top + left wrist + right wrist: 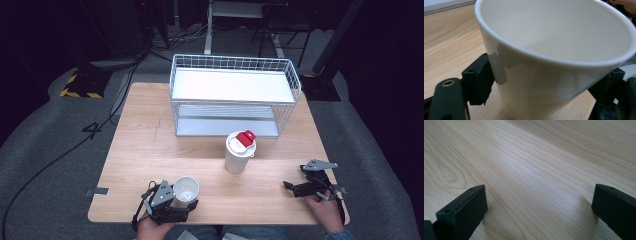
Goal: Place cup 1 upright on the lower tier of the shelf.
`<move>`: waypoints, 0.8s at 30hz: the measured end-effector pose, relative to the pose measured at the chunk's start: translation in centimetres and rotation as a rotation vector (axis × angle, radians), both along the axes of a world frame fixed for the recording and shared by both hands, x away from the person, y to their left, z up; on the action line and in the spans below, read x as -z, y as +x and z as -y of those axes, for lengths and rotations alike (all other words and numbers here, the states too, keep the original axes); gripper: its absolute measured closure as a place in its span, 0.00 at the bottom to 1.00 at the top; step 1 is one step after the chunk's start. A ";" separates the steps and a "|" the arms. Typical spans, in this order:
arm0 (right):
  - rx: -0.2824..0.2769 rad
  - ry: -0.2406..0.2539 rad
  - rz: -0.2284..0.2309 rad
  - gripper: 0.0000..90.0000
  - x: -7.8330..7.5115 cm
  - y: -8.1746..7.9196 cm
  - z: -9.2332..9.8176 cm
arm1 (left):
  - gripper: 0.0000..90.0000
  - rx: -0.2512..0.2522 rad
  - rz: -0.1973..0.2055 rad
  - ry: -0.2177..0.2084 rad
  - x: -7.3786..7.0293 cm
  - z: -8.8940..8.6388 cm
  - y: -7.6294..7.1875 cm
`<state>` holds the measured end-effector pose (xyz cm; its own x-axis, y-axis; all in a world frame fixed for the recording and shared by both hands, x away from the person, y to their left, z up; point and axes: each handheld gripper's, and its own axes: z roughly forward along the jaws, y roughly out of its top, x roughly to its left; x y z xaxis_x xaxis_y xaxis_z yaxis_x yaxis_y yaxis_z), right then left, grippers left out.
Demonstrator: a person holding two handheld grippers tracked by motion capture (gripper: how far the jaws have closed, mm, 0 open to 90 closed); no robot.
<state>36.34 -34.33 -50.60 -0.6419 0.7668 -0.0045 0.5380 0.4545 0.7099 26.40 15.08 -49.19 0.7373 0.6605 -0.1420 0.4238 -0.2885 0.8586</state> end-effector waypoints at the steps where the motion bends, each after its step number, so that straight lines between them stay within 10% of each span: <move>1: 0.001 0.000 -0.001 0.00 0.0 0.0 0.0 | 0.22 0.000 0.001 -0.002 0.0 0.0 0.0; 24: 0.001 0.000 0.000 0.01 0.0 0.0 0.0 | 0.24 -0.019 0.051 -0.017 -2.5 -0.2 0.0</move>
<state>36.33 -34.33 -50.59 -0.6410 0.7675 -0.0048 0.5381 0.4539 0.7102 26.39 15.28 -46.72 0.7311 0.6723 -0.1162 0.3850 -0.2659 0.8838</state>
